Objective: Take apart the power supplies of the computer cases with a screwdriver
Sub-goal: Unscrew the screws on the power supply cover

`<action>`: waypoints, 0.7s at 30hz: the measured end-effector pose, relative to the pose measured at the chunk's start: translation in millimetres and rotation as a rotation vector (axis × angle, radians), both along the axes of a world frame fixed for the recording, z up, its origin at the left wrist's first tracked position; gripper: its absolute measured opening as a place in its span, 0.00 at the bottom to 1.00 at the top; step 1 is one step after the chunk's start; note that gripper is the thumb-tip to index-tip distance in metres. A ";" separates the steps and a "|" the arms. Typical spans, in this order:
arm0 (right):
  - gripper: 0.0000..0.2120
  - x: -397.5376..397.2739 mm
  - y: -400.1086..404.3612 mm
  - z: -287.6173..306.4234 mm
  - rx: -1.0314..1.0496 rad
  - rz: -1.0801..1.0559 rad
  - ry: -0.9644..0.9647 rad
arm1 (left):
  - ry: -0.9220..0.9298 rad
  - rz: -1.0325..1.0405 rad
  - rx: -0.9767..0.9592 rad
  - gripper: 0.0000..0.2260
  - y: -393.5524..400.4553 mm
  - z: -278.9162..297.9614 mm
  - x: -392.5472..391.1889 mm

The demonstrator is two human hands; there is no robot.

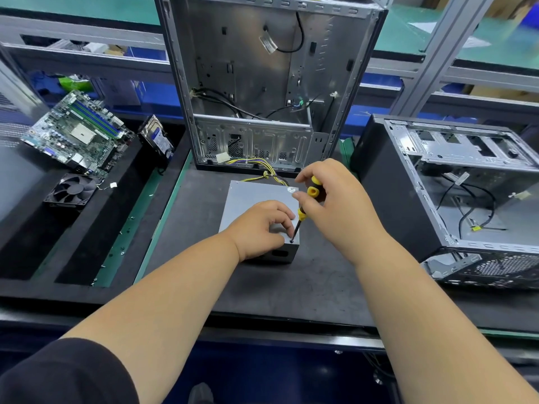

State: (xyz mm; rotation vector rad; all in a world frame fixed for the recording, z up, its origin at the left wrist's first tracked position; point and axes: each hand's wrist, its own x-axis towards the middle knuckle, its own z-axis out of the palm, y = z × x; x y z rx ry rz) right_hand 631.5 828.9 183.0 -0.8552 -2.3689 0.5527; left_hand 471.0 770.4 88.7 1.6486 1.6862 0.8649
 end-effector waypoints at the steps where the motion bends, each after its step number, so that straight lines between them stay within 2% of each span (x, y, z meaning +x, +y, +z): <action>1: 0.10 0.6 -0.7 0.3 -0.004 0.002 -0.001 | 0.000 0.000 -0.001 0.17 0.0 0.3 0.6; 5: 0.18 1.9 -5.2 1.6 -0.061 0.018 0.014 | -0.009 0.004 -0.015 0.16 -0.4 1.1 0.6; 10: 0.10 2.4 -1.5 -0.5 0.006 0.007 0.033 | -0.004 -0.001 -0.012 0.17 -0.1 0.8 -0.1; 15: 0.08 2.0 2.6 -2.7 0.025 -0.021 0.025 | -0.005 0.008 -0.015 0.18 0.0 -0.3 -0.1; 21: 0.17 4.4 -2.4 -2.9 -0.046 -0.006 0.054 | -0.014 0.004 -0.019 0.16 -0.4 0.1 0.0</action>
